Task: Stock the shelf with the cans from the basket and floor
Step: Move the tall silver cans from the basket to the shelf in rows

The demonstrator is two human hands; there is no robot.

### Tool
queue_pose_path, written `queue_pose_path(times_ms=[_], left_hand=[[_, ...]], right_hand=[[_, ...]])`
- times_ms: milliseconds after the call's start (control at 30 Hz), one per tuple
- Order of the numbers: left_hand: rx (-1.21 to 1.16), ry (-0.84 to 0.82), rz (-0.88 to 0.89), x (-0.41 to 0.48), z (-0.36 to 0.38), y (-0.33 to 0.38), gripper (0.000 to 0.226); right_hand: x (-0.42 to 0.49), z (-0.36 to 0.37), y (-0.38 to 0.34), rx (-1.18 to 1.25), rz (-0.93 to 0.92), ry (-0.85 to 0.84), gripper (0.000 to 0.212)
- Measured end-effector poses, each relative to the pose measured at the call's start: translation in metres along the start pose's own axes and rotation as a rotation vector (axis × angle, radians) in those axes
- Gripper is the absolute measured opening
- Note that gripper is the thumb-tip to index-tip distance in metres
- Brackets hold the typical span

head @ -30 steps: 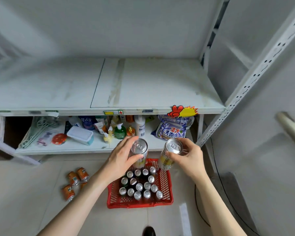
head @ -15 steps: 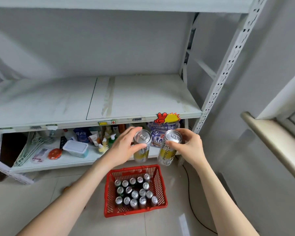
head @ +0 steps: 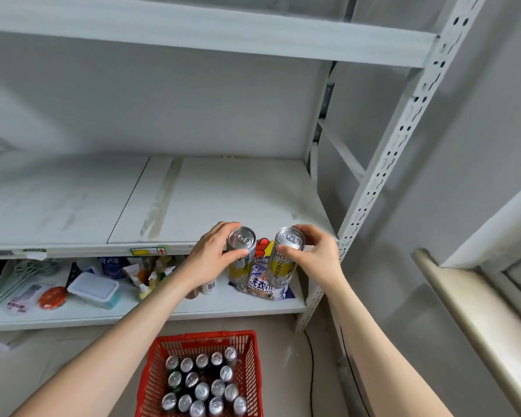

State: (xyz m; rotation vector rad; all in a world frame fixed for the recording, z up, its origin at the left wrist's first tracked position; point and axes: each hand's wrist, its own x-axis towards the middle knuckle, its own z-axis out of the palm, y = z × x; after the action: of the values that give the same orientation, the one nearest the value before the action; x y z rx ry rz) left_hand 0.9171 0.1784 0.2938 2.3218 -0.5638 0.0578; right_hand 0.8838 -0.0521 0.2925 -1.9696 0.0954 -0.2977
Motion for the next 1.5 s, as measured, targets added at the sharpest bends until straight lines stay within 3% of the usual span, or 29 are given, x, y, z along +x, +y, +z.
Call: queue_pose_path(times_ms=[867, 1300, 1500], left_hand=[[-0.014, 0.140, -0.012, 0.287, 0.064, -0.126, 0.056], [-0.042, 0.177, -0.013, 0.370, 0.060, -0.154, 0.054], [-0.088, 0.182, -0.041, 0.398, 0.061, -0.165, 0.054]], right_hand=[[0.303, 0.056, 0.123, 0.130, -0.059, 0.063, 0.044], [0.390, 0.074, 0.139, 0.135, -0.073, 0.022, 0.031], [0.421, 0.081, 0.145, 0.179, -0.050, 0.025, 0.039]])
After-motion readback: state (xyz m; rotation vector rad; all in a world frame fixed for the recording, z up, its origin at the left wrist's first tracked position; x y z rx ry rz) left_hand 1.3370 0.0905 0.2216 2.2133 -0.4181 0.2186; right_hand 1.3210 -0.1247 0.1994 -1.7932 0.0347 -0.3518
